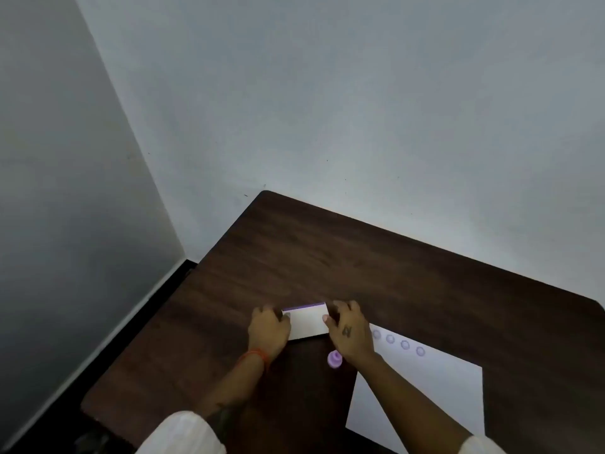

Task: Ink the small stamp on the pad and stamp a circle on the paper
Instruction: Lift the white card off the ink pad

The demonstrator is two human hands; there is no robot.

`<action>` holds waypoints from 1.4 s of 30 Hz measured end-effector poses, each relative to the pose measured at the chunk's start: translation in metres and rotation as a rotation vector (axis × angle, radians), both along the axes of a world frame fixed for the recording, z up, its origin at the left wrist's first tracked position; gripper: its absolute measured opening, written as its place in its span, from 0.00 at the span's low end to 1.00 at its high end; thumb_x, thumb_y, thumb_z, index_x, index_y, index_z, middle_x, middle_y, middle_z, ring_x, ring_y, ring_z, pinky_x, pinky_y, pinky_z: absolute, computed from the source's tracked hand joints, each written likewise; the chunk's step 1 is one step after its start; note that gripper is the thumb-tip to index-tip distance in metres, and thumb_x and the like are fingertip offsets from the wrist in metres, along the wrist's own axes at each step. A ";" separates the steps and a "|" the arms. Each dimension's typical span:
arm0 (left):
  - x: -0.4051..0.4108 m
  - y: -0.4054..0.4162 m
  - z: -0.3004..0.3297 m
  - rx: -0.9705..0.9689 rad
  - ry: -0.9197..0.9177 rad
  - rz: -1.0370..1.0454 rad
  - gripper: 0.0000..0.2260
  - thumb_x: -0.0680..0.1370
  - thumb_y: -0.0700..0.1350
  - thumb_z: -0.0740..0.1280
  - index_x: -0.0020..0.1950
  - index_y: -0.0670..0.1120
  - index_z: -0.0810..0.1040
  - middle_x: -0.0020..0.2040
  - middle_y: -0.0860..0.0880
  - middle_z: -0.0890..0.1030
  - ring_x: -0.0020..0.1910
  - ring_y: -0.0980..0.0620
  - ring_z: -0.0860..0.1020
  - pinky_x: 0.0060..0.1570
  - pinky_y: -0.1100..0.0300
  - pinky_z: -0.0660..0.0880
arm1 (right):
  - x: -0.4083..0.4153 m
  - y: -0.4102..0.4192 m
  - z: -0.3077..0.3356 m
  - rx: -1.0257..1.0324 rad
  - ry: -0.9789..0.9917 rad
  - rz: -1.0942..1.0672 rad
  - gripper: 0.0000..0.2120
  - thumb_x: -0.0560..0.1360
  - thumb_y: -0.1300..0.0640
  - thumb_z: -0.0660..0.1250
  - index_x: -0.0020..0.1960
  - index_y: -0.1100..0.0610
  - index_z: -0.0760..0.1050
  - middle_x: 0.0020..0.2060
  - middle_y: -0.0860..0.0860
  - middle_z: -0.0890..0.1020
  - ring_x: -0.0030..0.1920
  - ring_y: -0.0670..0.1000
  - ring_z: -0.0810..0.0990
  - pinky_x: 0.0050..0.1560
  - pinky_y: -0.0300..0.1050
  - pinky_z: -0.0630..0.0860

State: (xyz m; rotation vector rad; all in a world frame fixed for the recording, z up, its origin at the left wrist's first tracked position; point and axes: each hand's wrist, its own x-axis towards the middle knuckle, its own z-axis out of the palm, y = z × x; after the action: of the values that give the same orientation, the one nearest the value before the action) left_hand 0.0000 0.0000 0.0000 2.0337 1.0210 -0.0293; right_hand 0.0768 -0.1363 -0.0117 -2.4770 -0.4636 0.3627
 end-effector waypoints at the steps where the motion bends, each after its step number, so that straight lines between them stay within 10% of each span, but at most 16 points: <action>1: 0.001 0.000 -0.001 0.007 0.011 -0.033 0.13 0.77 0.46 0.63 0.57 0.40 0.75 0.59 0.38 0.74 0.57 0.42 0.74 0.58 0.51 0.71 | 0.002 0.000 -0.002 -0.003 0.004 0.001 0.17 0.75 0.53 0.65 0.62 0.58 0.71 0.59 0.57 0.75 0.58 0.55 0.76 0.59 0.48 0.74; 19: -0.016 0.004 0.021 0.062 -0.101 0.054 0.14 0.76 0.44 0.65 0.60 0.41 0.77 0.59 0.40 0.78 0.56 0.43 0.77 0.60 0.48 0.74 | -0.016 0.028 0.013 0.138 -0.104 -0.054 0.09 0.73 0.58 0.68 0.52 0.58 0.78 0.49 0.55 0.81 0.48 0.53 0.80 0.44 0.38 0.72; 42: -0.100 0.010 -0.003 0.118 0.016 0.130 0.21 0.74 0.42 0.69 0.65 0.40 0.71 0.62 0.39 0.74 0.58 0.41 0.75 0.61 0.49 0.72 | -0.086 0.032 -0.003 0.115 0.198 0.139 0.19 0.70 0.62 0.70 0.61 0.56 0.74 0.56 0.55 0.80 0.54 0.52 0.79 0.58 0.44 0.76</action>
State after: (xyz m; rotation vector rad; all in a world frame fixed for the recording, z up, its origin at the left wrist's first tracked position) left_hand -0.0995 0.0096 -0.0030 2.0710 1.1878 0.0854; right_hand -0.0094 -0.1048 -0.0152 -2.2760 -0.5589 0.6132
